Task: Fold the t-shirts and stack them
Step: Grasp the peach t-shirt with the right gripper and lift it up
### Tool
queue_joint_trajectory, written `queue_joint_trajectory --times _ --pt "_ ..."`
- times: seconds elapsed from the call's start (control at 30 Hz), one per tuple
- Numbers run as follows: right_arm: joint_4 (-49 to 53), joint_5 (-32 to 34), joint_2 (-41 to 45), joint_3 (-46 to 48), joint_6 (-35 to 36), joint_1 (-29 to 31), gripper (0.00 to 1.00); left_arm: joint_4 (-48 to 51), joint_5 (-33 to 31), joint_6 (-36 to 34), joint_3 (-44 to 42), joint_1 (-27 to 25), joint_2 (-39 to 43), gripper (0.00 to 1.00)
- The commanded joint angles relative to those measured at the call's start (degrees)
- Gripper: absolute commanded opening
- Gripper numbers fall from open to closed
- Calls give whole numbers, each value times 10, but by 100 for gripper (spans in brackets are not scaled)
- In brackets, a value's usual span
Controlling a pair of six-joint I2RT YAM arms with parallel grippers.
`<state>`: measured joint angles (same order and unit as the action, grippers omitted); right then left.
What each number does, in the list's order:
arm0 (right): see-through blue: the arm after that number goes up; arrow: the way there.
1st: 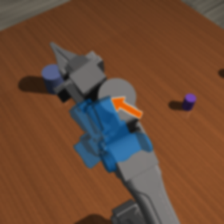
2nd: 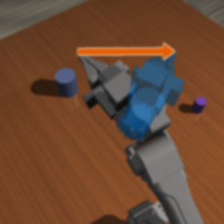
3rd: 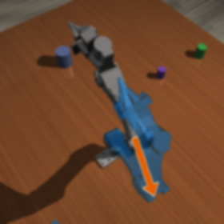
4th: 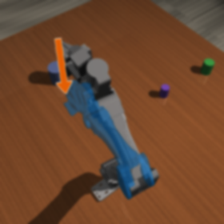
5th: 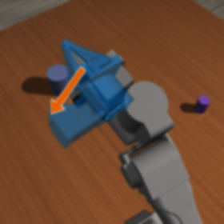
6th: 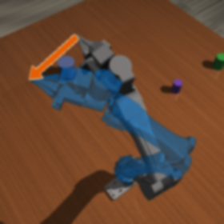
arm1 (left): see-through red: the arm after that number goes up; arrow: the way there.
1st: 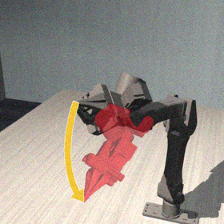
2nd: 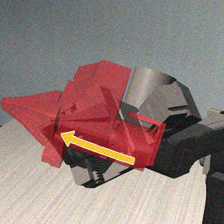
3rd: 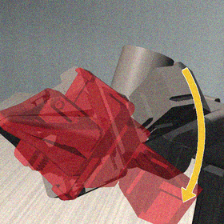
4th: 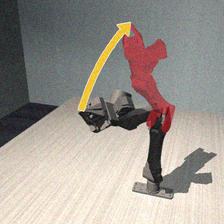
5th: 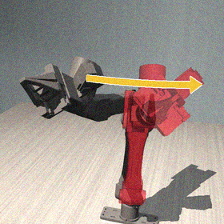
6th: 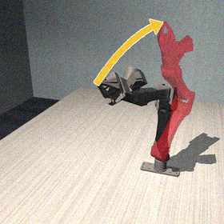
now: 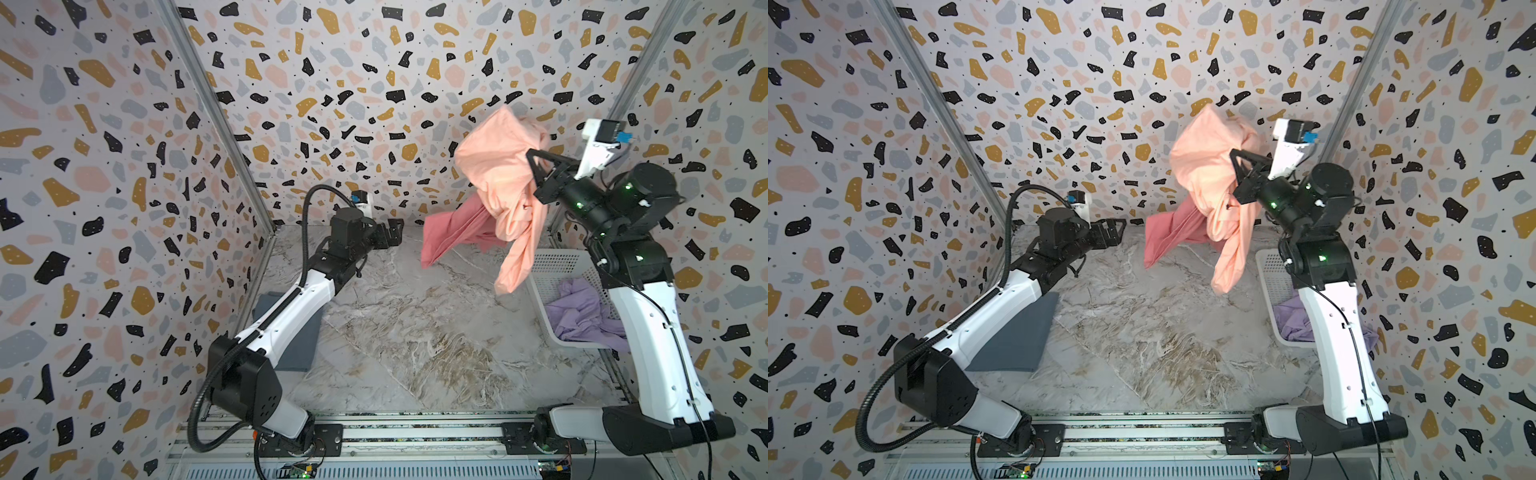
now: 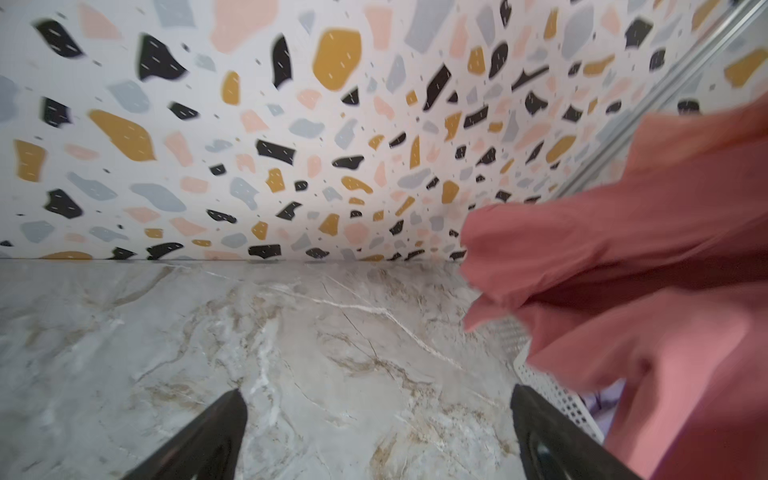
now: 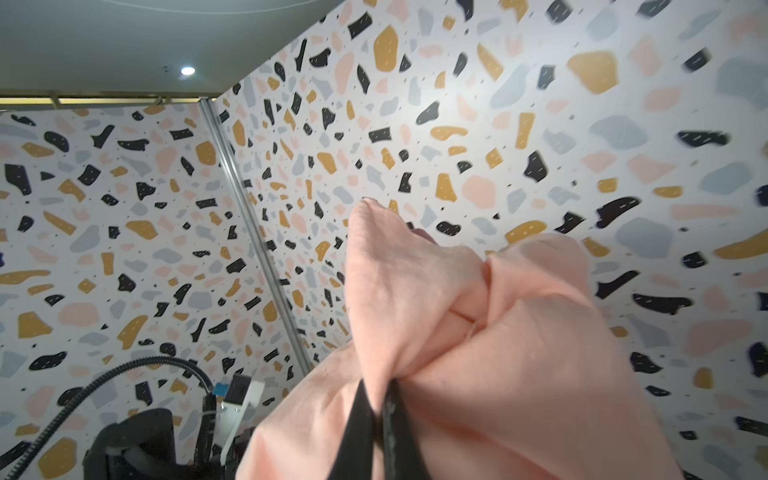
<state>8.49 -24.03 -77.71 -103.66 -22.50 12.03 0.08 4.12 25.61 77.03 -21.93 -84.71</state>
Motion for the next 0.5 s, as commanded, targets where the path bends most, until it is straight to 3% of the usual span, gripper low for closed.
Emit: queue_joint_trajectory --times 0.0,0.23,0.47 --pt "-45 -1 -6 7 22 11 0 -51 -12 28 -17 27 33 100" --pt "-1 123 1 -48 113 -18 0 -41 -17 27 -27 29 43 100" --pt "-26 212 27 -68 179 -135 0 -50 4 39 -38 28 38 100"
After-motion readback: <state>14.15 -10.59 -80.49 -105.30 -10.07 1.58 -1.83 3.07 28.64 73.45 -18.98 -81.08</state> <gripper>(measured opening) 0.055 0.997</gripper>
